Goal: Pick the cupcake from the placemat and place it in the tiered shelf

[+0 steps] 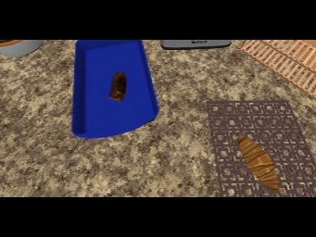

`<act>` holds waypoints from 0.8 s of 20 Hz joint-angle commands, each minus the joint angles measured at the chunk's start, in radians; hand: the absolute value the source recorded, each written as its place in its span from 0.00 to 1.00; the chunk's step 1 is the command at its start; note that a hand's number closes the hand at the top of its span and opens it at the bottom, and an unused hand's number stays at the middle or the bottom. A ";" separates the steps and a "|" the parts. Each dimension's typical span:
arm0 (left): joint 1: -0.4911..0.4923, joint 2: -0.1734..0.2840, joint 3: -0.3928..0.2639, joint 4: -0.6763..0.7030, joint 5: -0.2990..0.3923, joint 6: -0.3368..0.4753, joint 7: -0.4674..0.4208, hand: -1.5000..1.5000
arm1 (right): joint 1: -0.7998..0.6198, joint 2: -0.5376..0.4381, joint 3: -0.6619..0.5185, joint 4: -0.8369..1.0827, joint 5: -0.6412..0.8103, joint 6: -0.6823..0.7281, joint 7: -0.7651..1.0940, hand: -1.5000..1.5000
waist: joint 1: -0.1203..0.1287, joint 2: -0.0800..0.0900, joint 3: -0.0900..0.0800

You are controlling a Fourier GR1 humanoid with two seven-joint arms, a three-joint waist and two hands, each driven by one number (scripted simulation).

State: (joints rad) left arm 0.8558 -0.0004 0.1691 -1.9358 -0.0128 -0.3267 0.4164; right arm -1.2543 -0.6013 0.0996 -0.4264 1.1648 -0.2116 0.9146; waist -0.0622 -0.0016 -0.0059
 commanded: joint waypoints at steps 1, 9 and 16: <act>-0.260 0.004 -0.024 -0.186 0.029 0.014 -0.169 0.50 | 0.052 -0.024 0.063 0.103 0.072 0.120 0.048 1.00 | -0.028 0.005 -0.002; -0.271 0.005 -0.026 -0.191 0.028 0.007 -0.163 0.50 | -0.020 -0.045 0.059 0.152 0.075 0.247 0.104 0.00 | -0.027 -0.018 0.000; -0.225 0.000 -0.046 -0.207 0.022 -0.007 -0.157 0.50 | -0.127 -0.063 0.035 0.081 0.076 0.146 0.137 0.00 | -0.016 -0.023 0.004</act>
State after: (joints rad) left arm 0.9204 -0.0003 0.1630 -1.9611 -0.0269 -0.3533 0.4275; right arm -1.3249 -0.6564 0.1492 -0.3158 1.2420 -0.0199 0.9954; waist -0.0648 -0.0212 -0.0058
